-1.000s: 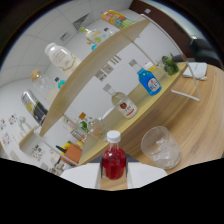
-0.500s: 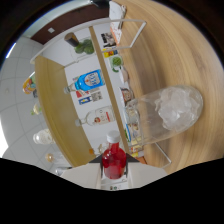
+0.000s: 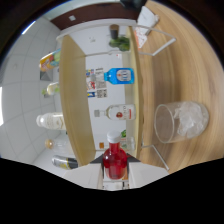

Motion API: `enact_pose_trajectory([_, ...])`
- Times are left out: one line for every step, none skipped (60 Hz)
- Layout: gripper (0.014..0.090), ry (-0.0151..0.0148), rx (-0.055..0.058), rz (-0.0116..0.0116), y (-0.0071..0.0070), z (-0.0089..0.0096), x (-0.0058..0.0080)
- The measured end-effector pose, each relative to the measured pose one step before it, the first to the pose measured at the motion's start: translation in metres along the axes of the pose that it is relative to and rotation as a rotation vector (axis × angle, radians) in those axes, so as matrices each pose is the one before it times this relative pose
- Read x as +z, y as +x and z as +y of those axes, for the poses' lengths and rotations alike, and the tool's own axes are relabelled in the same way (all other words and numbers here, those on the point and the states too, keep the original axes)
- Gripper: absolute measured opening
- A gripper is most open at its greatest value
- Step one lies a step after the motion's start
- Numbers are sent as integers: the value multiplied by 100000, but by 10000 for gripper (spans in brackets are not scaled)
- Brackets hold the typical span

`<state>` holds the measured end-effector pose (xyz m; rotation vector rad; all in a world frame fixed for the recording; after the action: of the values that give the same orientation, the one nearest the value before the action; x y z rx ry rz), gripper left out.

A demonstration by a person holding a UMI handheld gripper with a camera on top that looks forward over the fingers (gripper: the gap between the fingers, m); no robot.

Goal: Make me a cup of Vodka Sunrise.

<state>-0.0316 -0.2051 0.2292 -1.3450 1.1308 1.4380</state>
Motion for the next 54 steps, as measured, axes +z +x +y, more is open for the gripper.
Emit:
enact_pose_trajectory([343,-275,-5750,716,-275,202,20])
enact_pose_trajectory([341,-193,-5905,382,-330,175,23])
enact_pose_trajectory([341,-170,-6021,226,-416,162,31])
enact_pose_trajectory([342,-120,-6153,288,-438,135,49])
enact_pose_trajectory([341,503,-6130,1029,-550,92,-65])
enact_pose_trajectory([343,-816,-5523,552,-504,127,67])
enact_pose_trajectory([344,15,-6425,581,-422,146,85])
enact_pose_trajectory([343,-2,-6285,383,-433,133,70])
enact_pose_trajectory([343,-44,-6183,377,-434,143,81])
enact_pose_trajectory([341,-52,-6164,542,-377,148,65])
enact_pose_trajectory([343,79,-5940,701,-243,15,35])
enact_pose_trajectory([342,117,-5745,550,-389,129,-24])
enact_pose_trajectory([342,153,-5618,451,-344,182,33])
enact_pose_trajectory([342,31,-5369,464,-307,197,77])
enact_pose_trajectory([343,-80,-4995,496,-264,232,74])
enact_pose_trajectory([343,-47,-4783,614,-211,278,73])
enact_pose_trajectory([342,-113,-4579,695,-152,324,72])
enact_pose_trajectory([342,-321,-4211,818,-107,412,92])
enact_pose_trajectory([342,-425,-4170,1187,-17,487,113])
enact_pose_trajectory([341,-630,-3961,1240,-79,626,204])
enact_pose_trajectory([343,-773,-3516,890,-9,590,162])
enact_pose_trajectory([341,-655,-3366,726,-38,599,172])
enact_pose_trajectory([341,-672,-3147,599,-71,640,178])
enact_pose_trajectory([342,-781,-3057,701,-45,692,184])
enact_pose_trajectory([341,-926,-3071,770,-40,740,203])
enact_pose_trajectory([342,-1003,-3144,887,-13,744,188])
enact_pose_trajectory([341,-545,-3460,1202,-61,791,166])
enact_pose_trajectory([341,-1014,-2504,310,-64,743,234])
enact_pose_trajectory([341,-1126,-1985,126,-74,770,254])
enact_pose_trajectory([340,-1137,-2037,403,-108,828,252])
enact_pose_trajectory([340,-1313,-1850,370,-107,853,242])
enact_pose_trajectory([341,-1314,-1669,145,-141,850,273])
enact_pose_trajectory([340,-1237,-1532,-102,-205,840,284])
enact_pose_trajectory([340,-1079,-1601,128,-203,884,304])
enact_pose_trajectory([339,-1429,-1774,416,-171,858,271])
enact_pose_trajectory([340,-1625,-1301,348,-141,872,328])
enact_pose_trajectory([340,-1596,-1119,216,-122,811,260])
enact_pose_trajectory([340,-1361,-978,72,-173,756,293])
enact_pose_trajectory([339,-1297,-828,29,-164,725,269])
enact_pose_trajectory([341,-1313,-646,50,-157,698,266])
enact_pose_trajectory([341,-1223,-374,20,-164,670,248])
enact_pose_trajectory([340,-1145,-374,22,-74,617,190])
enact_pose_trajectory([340,-881,-465,264,-150,653,244])
enact_pose_trajectory([340,-1165,-247,189,-113,555,206])
enact_pose_trajectory([340,-988,-300,83,-49,549,245])
enact_pose_trajectory([341,-959,-151,64,-97,464,196])
enact_pose_trajectory([340,-788,-232,237,-32,413,168])
enact_pose_trajectory([341,-733,-380,356,-2,405,188])
enact_pose_trajectory([341,-925,-404,236,-55,424,177])
enact_pose_trajectory([340,-1122,-319,-16,-123,410,162])
enact_pose_trajectory([341,-1081,-161,-70,-201,278,114])
enact_pose_trajectory([340,-525,-83,19,-94,289,114])
enact_pose_trajectory([341,-144,-135,-67,53,404,240])
enact_pose_trajectory([339,-478,-330,117,-62,297,135])
